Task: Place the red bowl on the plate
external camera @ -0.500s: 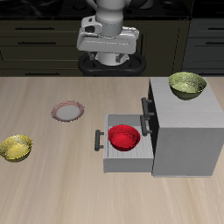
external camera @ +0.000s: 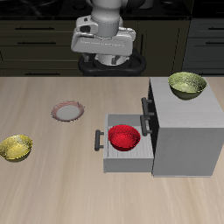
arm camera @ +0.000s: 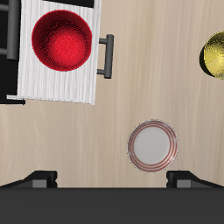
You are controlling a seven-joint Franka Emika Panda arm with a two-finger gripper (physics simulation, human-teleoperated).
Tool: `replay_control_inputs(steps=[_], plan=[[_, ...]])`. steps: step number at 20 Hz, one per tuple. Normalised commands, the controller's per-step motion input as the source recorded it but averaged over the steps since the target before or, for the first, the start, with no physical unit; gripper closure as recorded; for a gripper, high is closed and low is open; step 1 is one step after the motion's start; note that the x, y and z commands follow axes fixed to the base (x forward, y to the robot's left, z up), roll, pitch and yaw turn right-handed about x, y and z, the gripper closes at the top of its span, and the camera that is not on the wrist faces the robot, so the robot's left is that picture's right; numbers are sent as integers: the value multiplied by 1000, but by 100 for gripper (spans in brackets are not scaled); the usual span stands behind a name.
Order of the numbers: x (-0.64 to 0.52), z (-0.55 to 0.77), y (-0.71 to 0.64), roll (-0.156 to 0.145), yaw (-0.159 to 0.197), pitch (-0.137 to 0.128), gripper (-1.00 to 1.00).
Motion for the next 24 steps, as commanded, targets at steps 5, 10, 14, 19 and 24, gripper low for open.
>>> replay_control_inputs(steps=[5, 10, 14, 19, 24], plan=[[367, -117, -141, -17, 19, 8, -100], [340, -132, -134, -21, 14, 14, -100], [279, -65, -71, 6, -7, 19, -100], [339, -6, 42, 20, 33, -10, -100], [286, 91, 68, 26, 44, -28, -100]])
